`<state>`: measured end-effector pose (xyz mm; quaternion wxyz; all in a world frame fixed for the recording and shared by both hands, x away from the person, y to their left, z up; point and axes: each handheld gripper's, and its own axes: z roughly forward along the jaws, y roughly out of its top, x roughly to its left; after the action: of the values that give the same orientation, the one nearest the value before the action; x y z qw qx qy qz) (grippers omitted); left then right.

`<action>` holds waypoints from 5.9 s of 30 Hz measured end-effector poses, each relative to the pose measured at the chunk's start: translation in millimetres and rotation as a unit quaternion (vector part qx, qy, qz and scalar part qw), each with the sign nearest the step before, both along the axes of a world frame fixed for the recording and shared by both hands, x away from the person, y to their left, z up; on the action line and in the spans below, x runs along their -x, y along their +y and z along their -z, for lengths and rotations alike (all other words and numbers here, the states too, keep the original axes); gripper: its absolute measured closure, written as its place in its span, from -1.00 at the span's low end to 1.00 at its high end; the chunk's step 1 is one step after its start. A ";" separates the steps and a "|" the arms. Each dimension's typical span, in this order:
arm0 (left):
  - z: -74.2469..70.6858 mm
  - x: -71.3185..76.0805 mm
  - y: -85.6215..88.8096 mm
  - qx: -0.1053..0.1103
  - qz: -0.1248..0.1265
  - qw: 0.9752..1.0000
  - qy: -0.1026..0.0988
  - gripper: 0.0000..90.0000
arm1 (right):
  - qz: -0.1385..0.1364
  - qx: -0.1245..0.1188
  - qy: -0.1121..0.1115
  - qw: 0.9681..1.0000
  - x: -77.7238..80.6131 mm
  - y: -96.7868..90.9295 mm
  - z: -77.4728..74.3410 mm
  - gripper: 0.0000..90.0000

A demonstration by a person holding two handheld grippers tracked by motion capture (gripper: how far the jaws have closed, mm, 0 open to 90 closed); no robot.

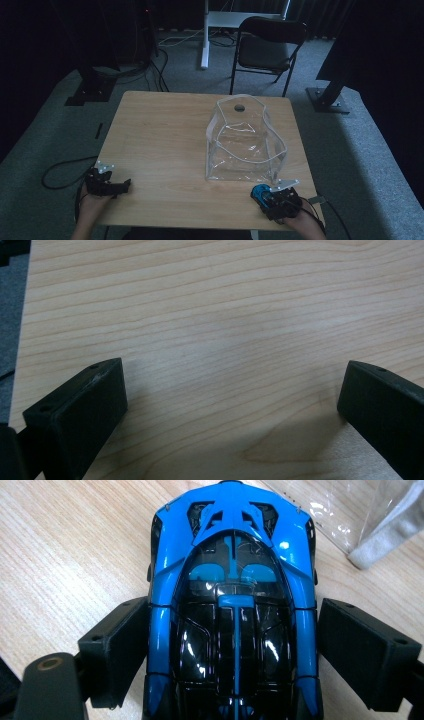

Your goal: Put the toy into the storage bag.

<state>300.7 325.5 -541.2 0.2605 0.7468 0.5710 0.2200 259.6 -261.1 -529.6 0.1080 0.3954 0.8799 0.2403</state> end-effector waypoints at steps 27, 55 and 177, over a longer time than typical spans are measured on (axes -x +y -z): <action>5.6 5.2 2.7 0.017 -0.005 1.000 -0.025 -1.00 | 0.017 0.012 0.013 1.000 -6.9 11.4 -4.9 -0.45; 5.6 4.0 2.7 0.017 0.000 1.000 -0.026 -1.00 | 0.059 -0.047 -0.002 0.997 1.5 2.1 -36.0 -0.42; 5.7 3.6 2.9 0.017 0.006 1.000 -0.026 -1.00 | -0.109 -0.100 -0.113 0.983 -104.9 54.4 -219.6 -0.42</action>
<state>297.1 328.4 -546.8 0.2892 0.7400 0.5629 0.2279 364.5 -206.6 -310.0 0.1395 0.2761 0.8716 0.3804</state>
